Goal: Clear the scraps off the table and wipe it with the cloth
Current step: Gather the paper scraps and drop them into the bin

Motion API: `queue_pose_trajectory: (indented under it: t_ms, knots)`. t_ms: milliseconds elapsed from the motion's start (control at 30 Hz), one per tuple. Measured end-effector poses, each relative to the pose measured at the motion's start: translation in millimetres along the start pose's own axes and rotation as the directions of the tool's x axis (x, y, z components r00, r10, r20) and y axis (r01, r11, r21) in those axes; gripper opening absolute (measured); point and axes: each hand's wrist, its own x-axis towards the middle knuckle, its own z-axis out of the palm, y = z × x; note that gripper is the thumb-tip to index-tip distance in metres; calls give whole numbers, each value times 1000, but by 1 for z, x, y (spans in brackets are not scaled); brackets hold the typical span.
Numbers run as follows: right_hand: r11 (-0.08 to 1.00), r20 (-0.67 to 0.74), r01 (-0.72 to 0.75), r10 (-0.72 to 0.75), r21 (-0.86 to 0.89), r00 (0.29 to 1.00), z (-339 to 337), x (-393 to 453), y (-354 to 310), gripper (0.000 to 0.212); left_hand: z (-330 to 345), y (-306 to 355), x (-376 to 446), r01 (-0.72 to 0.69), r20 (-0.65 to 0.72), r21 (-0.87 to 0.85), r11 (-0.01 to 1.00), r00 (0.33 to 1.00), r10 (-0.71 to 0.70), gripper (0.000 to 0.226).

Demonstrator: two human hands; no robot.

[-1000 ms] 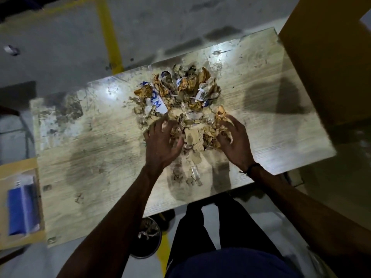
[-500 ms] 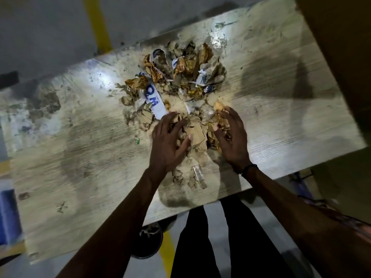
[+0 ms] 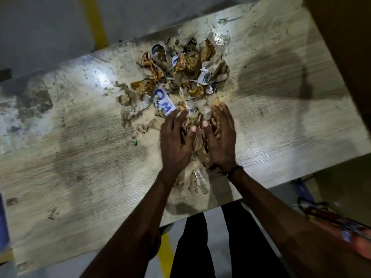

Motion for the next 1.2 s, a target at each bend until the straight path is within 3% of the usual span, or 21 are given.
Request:
queue_pose_trajectory:
  t_ms: [133,267,400,533,667,967,1200]
  knots:
    - [985,10,-57,56,165,998,18,-4,-15,42,22,26,-8,153,-47,-341,928,983,-179,44]
    - [878,65,-237,232,415,971,23,1,-30,32,26,42,-6,274,-38,-627,729,924,-380,35]
    - [735,106,-350,358,580,928,21,6,-43,23,23,55,-1,325,4,-804,497,840,-543,27]
    - [706,130,-362,361,608,923,19,5,-51,20,15,67,-1,325,44,-882,341,777,-628,21]
    - [672,128,-343,349,656,928,13,6,-67,22,-1,82,1,285,39,-914,287,767,-640,18]
    - [648,190,-294,228,703,955,-14,6,-143,22,-59,130,-1,166,-60,-935,313,798,-600,20]
    - [654,262,-296,153,696,953,-33,-15,-195,25,-103,171,-29,29,-174,-954,297,754,-633,21]
